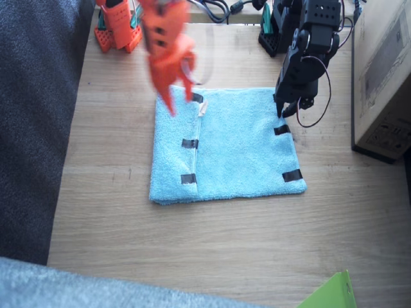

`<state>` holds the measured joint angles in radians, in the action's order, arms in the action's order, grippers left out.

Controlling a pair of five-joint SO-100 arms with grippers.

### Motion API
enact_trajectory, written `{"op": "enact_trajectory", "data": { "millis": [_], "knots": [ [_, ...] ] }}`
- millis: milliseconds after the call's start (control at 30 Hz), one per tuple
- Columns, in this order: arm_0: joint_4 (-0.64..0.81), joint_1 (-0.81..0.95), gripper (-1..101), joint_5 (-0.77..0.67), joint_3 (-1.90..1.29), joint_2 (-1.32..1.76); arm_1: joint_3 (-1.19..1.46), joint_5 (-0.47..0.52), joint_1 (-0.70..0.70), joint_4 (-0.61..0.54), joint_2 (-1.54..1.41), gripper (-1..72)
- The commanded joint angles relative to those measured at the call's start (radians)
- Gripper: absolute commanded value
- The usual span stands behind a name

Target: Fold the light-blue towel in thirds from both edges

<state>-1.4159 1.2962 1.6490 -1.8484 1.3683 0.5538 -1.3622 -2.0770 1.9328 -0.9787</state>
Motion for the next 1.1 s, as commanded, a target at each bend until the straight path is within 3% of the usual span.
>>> {"op": "enact_trajectory", "data": {
  "millis": [0,367,733,1067],
  "knots": [
    [-0.003,0.005,0,0.005,-0.005,0.040,0.043,0.025,0.103,0.014,-0.143,25.1],
    [-0.067,-0.014,0,0.018,0.043,0.104,0.192,0.084,0.318,0.012,-0.241,24.9],
    [-0.233,-0.003,0,0.074,0.187,0.227,0.236,0.089,0.364,0.011,-0.235,24.3],
    [-0.370,-0.104,0,0.083,0.357,0.230,0.249,0.077,0.367,0.011,-0.235,24.5]
  ]
}}
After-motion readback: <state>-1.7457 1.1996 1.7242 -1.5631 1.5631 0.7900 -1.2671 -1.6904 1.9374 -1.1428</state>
